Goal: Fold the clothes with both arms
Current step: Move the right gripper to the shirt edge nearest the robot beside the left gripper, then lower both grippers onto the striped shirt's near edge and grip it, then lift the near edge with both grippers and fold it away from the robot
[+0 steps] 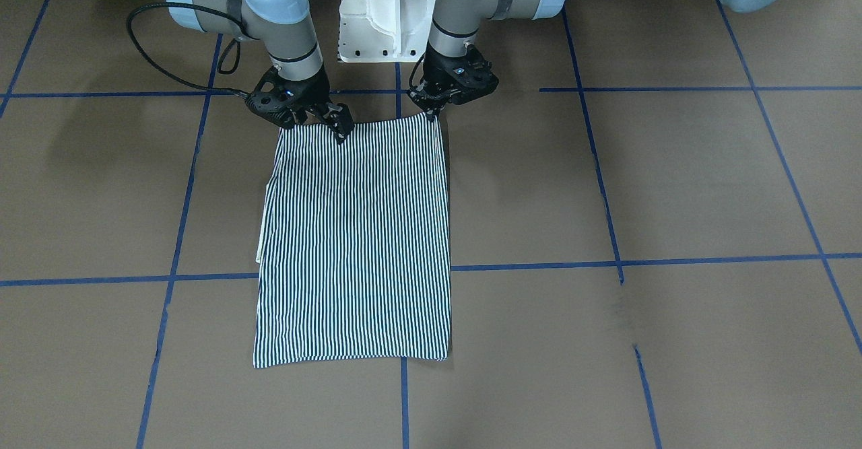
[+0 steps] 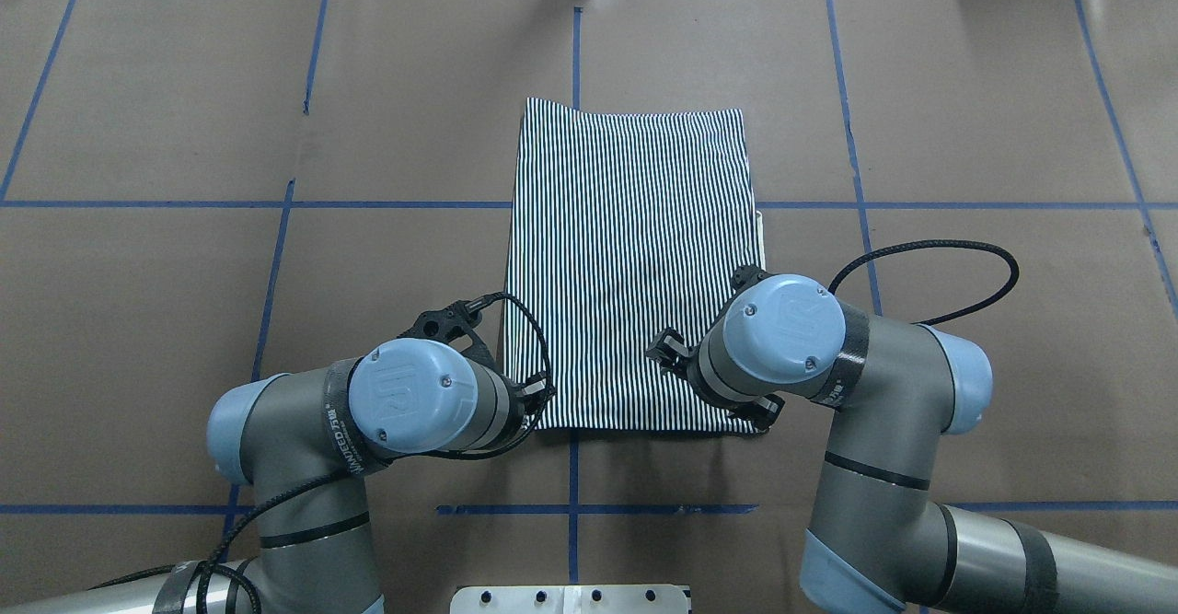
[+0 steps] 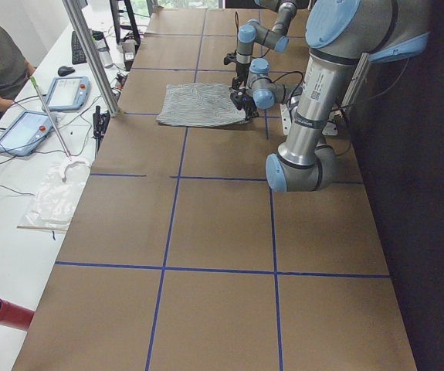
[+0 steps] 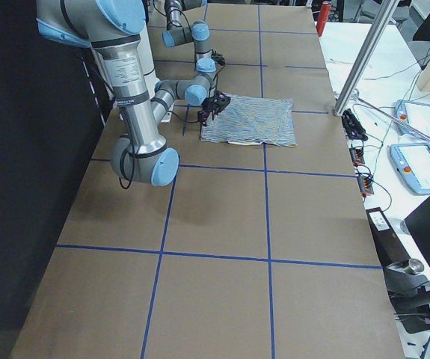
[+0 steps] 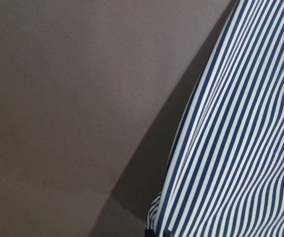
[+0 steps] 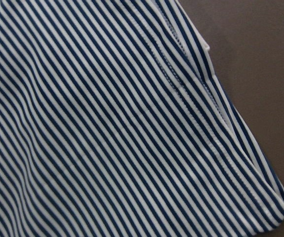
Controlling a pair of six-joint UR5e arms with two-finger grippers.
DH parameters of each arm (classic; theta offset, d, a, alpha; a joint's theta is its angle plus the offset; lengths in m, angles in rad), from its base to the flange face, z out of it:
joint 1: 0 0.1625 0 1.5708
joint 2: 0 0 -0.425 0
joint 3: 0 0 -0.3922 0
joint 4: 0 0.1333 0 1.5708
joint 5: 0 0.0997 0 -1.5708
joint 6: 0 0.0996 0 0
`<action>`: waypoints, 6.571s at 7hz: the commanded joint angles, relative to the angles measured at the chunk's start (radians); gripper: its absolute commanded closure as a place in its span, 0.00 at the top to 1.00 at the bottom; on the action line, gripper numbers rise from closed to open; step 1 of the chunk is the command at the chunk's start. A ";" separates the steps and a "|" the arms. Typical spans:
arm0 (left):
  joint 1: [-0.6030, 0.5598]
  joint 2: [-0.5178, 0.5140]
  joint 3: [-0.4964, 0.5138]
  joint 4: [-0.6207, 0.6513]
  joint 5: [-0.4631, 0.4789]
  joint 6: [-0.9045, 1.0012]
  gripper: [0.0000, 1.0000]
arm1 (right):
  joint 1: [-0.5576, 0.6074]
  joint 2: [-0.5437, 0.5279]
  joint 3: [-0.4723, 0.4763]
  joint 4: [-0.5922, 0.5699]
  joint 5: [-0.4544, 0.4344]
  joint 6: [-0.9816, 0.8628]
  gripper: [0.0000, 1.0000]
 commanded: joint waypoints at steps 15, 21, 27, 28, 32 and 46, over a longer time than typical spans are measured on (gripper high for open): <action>-0.004 -0.007 -0.019 0.003 0.001 0.001 0.00 | -0.018 -0.002 -0.024 -0.008 -0.005 0.009 0.00; -0.001 -0.007 -0.019 0.003 0.000 0.001 0.00 | -0.033 -0.007 -0.002 -0.007 -0.043 0.018 0.20; -0.004 -0.004 -0.019 0.003 0.000 0.001 0.00 | -0.042 0.019 -0.062 -0.008 -0.049 0.007 1.00; -0.004 -0.004 -0.019 0.003 0.000 0.001 0.00 | -0.038 0.019 -0.062 -0.008 -0.048 0.009 1.00; -0.004 -0.004 -0.019 0.003 0.000 0.000 0.00 | -0.036 0.021 -0.062 -0.010 -0.043 0.017 0.00; 0.126 0.137 -0.358 0.138 0.003 -0.042 0.00 | -0.129 -0.027 0.176 0.010 -0.048 -0.029 0.00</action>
